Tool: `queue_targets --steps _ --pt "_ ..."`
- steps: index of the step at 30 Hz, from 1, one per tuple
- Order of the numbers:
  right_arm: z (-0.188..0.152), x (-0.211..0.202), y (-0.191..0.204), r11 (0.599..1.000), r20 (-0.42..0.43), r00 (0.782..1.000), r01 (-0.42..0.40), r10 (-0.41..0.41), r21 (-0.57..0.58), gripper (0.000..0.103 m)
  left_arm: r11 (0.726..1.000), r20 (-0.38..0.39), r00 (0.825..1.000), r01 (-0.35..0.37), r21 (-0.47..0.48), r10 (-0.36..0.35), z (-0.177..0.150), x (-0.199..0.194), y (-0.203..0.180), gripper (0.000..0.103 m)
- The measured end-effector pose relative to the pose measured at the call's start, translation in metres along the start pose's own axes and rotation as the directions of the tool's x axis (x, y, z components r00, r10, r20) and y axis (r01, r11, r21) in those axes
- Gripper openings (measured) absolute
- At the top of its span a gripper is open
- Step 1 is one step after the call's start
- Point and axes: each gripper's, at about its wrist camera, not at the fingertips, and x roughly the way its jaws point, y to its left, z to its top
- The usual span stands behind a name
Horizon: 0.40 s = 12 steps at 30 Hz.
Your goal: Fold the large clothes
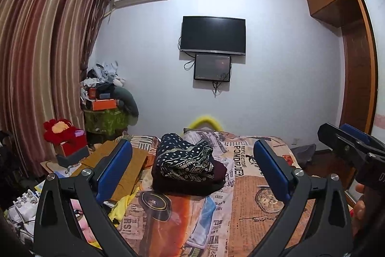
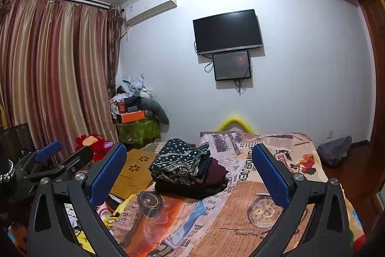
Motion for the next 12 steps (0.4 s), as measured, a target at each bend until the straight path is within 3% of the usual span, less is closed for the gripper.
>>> queue_targets --steps 12 --pt "0.0002 0.0026 -0.0007 1.0 -0.011 1.0 -0.002 0.002 0.002 0.103 1.0 -0.019 1.0 0.011 0.02 -0.01 -0.0034 0.0034 -0.0053 0.101"
